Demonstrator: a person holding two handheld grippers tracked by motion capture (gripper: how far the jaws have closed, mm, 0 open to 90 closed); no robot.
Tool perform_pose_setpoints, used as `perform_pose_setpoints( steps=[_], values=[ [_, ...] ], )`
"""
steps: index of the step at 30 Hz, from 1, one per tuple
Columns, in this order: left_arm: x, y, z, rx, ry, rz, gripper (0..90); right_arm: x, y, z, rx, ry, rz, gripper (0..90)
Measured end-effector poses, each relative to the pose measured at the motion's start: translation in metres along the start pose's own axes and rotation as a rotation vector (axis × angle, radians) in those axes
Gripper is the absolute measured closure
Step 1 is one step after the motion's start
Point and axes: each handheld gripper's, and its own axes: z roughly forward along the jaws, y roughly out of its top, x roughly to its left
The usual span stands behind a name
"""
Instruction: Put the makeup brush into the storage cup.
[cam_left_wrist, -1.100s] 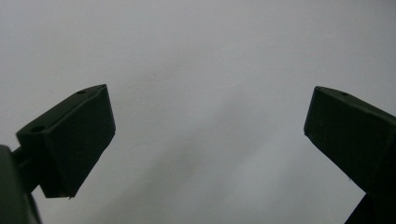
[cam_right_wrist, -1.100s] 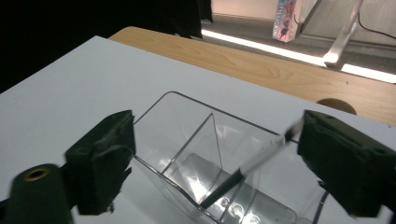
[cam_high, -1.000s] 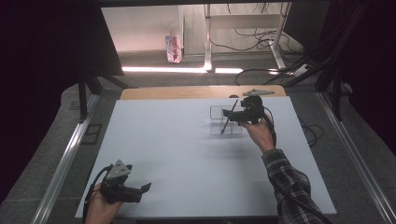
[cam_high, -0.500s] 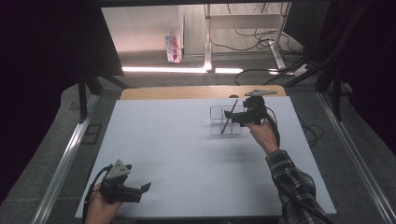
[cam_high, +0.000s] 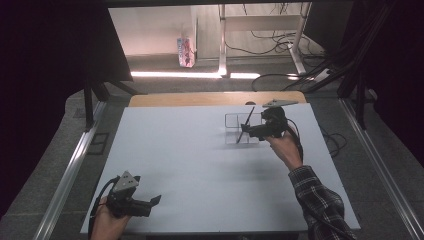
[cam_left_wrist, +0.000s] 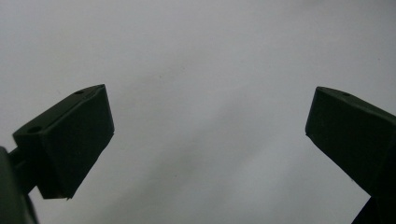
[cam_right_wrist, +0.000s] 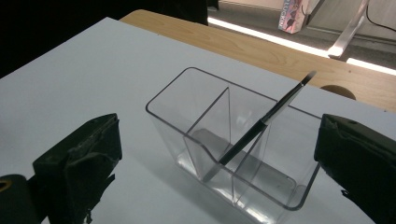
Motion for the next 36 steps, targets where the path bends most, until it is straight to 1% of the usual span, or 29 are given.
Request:
perform_pose_setpoints(
  steps=[3, 6, 11, 16, 26, 30, 36],
  values=[
    [0.000, 0.000, 0.000, -0.002, 0.000, 0.000, 1.6, 0.002, -0.003, -0.001, 0.002, 0.006, -0.003, 0.6],
    [0.000, 0.000, 0.000, -0.001, 0.000, 0.000, 1.6, 0.006, -0.006, -0.003, 0.001, 0.004, -0.018, 0.6],
    [0.000, 0.000, 0.000, 0.001, -0.001, 0.001, 1.6, 0.008, -0.012, -0.002, 0.019, 0.007, -0.031, 0.6],
    [0.000, 0.000, 0.000, 0.001, -0.003, 0.003, 1.6, 0.007, -0.017, -0.003, 0.026, 0.008, -0.020, 0.5],
    [0.001, 0.000, -0.001, -0.008, -0.005, 0.000, 1.7, 0.013, -0.025, -0.005, 0.056, 0.001, -0.053, 0.1],
    [0.001, 0.000, -0.001, -0.012, -0.007, -0.005, 1.6, 0.016, -0.029, -0.008, 0.062, 0.007, -0.056, 0.1],
    [0.001, 0.000, -0.001, -0.010, -0.008, -0.001, 1.5, 0.021, -0.032, -0.012, 0.074, 0.017, -0.067, 0.1]
  ],
)
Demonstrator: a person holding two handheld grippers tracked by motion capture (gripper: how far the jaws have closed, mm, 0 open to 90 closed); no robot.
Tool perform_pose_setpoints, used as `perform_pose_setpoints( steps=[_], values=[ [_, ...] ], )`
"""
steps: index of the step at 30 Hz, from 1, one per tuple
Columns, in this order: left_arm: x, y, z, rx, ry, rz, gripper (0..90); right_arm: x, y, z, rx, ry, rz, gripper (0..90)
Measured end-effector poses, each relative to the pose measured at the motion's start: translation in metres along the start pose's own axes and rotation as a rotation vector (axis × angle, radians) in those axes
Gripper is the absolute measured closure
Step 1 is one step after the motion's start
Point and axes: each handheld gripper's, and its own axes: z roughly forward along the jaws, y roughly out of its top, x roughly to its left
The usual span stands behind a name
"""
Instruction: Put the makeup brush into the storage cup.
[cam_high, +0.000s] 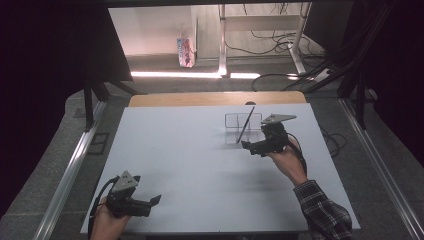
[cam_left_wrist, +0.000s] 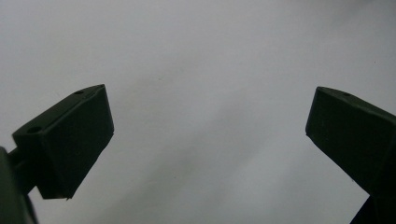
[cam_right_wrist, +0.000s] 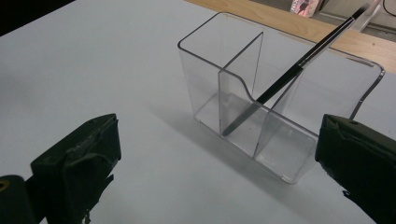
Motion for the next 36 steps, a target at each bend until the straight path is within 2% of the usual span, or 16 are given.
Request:
perform_pose_setpoints(
  steps=[11, 23, 36],
  values=[
    [0.000, -0.001, 0.001, 0.001, -0.007, -0.008, 1.6, 0.006, -0.005, -0.007, 0.007, -0.004, -0.016, 0.1],
    [0.000, -0.001, 0.000, -0.004, -0.010, 0.003, 1.7, 0.016, -0.014, -0.009, 0.014, 0.005, -0.037, 0.1],
    [0.000, -0.001, 0.001, -0.008, -0.021, 0.008, 1.6, 0.021, -0.025, -0.017, 0.017, 0.012, -0.034, 0.1]
  ],
)
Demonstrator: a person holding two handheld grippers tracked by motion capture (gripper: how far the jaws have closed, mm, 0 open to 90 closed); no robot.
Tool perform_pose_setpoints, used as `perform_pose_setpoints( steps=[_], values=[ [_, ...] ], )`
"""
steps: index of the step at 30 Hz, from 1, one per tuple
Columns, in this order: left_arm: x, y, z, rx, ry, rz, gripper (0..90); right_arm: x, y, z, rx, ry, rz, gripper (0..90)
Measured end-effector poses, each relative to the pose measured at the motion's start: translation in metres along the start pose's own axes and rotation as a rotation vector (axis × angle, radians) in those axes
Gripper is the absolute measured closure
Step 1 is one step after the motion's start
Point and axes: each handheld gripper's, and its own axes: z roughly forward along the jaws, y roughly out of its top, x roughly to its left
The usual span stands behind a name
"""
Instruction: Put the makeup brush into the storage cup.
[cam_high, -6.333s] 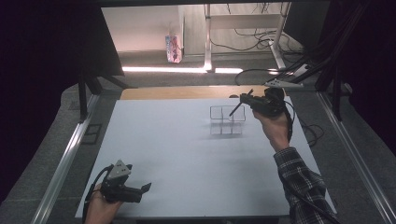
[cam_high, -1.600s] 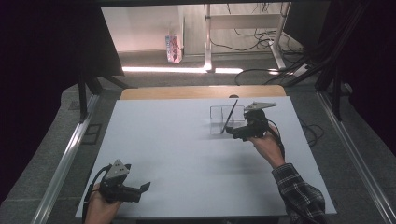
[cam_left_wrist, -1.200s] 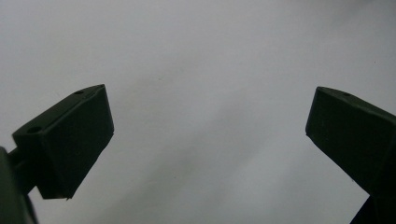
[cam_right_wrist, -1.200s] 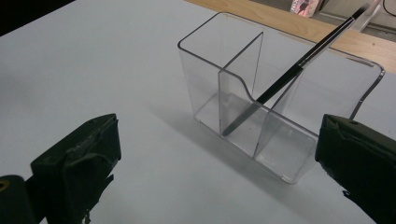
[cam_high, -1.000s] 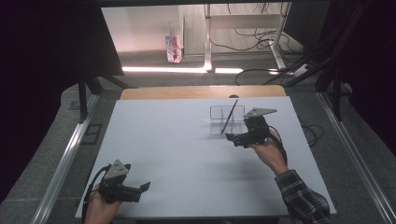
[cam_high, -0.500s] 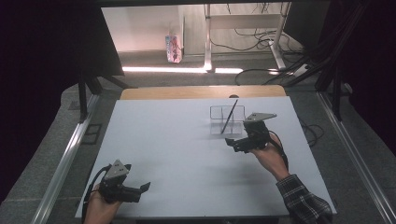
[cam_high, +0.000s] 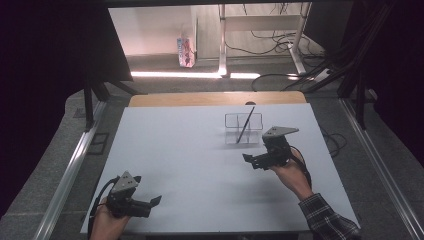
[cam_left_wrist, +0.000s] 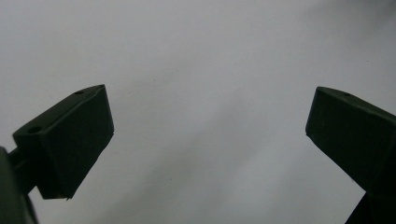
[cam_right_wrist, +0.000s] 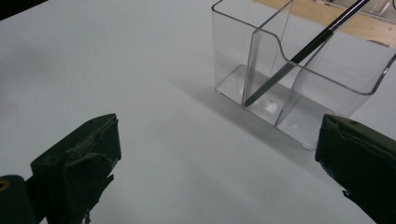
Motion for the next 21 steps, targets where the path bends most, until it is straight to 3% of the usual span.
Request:
perform_pose_setpoints(
  steps=[21],
  values=[
    [0.001, 0.000, 0.000, 0.005, 0.009, -0.005, 1.0, 0.005, -0.018, -0.017, -0.014, 0.028, 0.016, 0.0]
  ],
)
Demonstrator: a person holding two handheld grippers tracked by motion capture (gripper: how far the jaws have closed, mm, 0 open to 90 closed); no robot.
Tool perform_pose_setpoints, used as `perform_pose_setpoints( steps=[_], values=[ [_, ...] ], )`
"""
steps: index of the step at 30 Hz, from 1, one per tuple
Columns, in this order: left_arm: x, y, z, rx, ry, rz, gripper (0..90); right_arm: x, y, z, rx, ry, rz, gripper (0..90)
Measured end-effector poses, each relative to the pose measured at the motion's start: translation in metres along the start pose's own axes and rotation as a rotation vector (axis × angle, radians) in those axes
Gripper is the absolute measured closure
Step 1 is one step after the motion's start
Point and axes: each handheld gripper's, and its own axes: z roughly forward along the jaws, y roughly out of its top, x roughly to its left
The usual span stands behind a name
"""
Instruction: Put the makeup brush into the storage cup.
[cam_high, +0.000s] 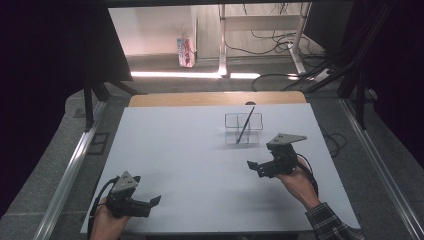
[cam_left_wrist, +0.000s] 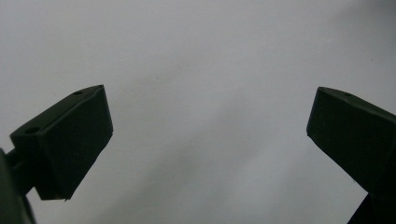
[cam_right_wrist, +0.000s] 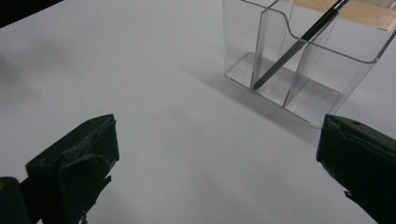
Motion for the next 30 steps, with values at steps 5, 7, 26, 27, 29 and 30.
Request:
perform_pose_setpoints(
  steps=[5, 7, 26, 27, 29, 30],
  values=[
    [0.000, 0.000, 0.000, -0.001, 0.000, -0.001, 1.0, 0.001, -0.004, -0.003, 0.006, -0.008, -0.004, 0.0],
    [0.000, 0.000, 0.000, 0.000, -0.002, -0.003, 1.0, 0.001, -0.005, -0.004, 0.004, -0.011, -0.006, 0.0],
    [0.001, 0.000, -0.001, -0.003, -0.005, -0.011, 0.2, 0.006, -0.019, -0.016, 0.023, -0.021, -0.007, 0.0],
    [0.001, 0.000, -0.001, -0.003, -0.003, -0.010, 0.2, 0.007, -0.019, -0.017, 0.021, -0.024, -0.010, 0.0],
    [0.001, -0.001, -0.001, -0.004, -0.001, -0.011, 0.0, 0.008, -0.020, -0.019, 0.021, -0.025, -0.010, 0.0],
    [0.001, -0.001, -0.001, -0.004, -0.001, -0.011, 0.0, 0.008, -0.020, -0.020, 0.019, -0.027, -0.009, 0.0]
  ],
)
